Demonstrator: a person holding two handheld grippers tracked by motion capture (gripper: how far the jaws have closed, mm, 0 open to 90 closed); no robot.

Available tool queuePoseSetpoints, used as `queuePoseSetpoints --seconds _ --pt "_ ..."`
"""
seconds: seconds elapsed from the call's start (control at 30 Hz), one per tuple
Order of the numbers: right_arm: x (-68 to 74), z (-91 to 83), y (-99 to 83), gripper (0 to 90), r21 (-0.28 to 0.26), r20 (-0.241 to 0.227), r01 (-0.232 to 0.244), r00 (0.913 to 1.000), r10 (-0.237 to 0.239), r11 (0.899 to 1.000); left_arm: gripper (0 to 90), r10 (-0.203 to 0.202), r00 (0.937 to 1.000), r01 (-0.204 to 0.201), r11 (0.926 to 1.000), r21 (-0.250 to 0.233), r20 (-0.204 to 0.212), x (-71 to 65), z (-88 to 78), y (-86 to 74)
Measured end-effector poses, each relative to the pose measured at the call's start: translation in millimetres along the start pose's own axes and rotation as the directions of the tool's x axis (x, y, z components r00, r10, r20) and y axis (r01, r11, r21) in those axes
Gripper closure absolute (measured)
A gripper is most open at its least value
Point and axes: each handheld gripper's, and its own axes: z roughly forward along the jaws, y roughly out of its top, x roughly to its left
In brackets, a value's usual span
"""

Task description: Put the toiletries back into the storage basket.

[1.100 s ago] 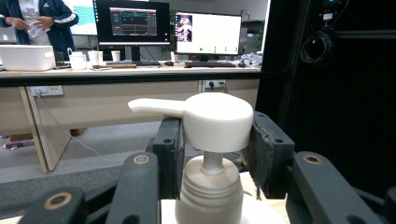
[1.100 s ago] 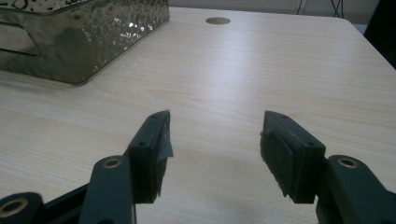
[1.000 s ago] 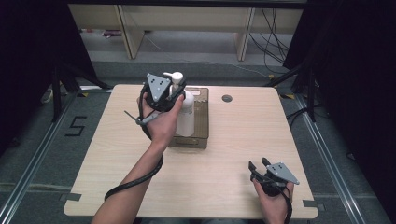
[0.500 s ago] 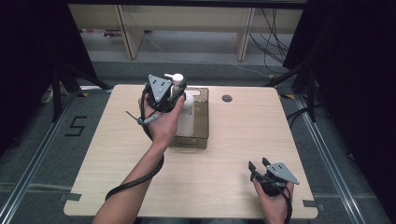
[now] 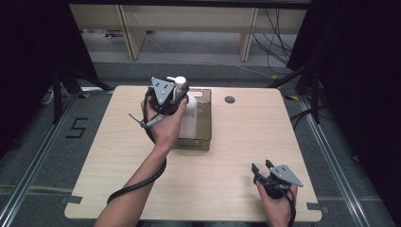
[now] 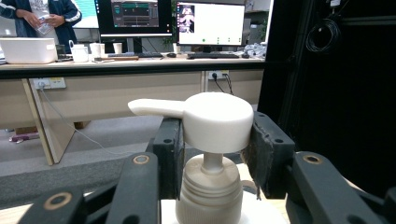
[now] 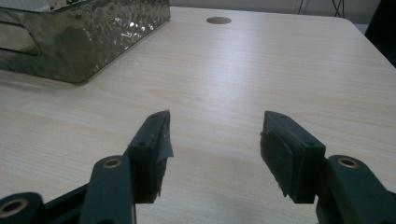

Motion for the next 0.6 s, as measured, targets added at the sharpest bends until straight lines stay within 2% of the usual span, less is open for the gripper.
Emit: queuePoseSetpoints --seconds 0.07,0.2,0.23,0.27,0.3,0.6 --pt "-2.9 1.5 0.2 43.4 -0.018 -0.004 0.038 0.9993 -0.038 0.999 58.9 0.001 1.0000 -0.001 1.0000 0.005 -0.002 -0.1 -0.3 -1.1" --pt "-2.3 1.3 0.2 43.4 -0.015 -0.004 0.033 0.9994 -0.033 0.999 58.9 0.000 1.0000 0.000 1.0000 0.007 -0.004 -0.2 -0.2 -2.7" --pt "-3.7 1.8 0.5 43.5 -0.023 0.001 0.058 0.9983 -0.058 0.998 58.9 0.002 1.0000 -0.002 0.9999 0.012 -0.004 -0.2 -0.3 -3.8" --pt "-3.6 2.2 0.4 43.4 -0.024 -0.003 0.056 0.9984 -0.057 0.998 58.9 0.003 1.0000 -0.003 0.9999 0.013 -0.004 -0.2 -0.3 -4.2" --pt "-5.0 1.9 0.7 43.4 -0.027 0.006 0.075 0.9971 -0.075 0.997 58.9 0.003 1.0000 -0.003 0.9999 0.013 -0.004 -0.2 -0.3 -4.2" --pt "-4.4 1.8 0.6 43.4 -0.024 0.004 0.069 0.9976 -0.068 0.997 58.9 0.002 1.0000 -0.002 1.0000 0.009 -0.001 0.1 -0.5 -10.6"
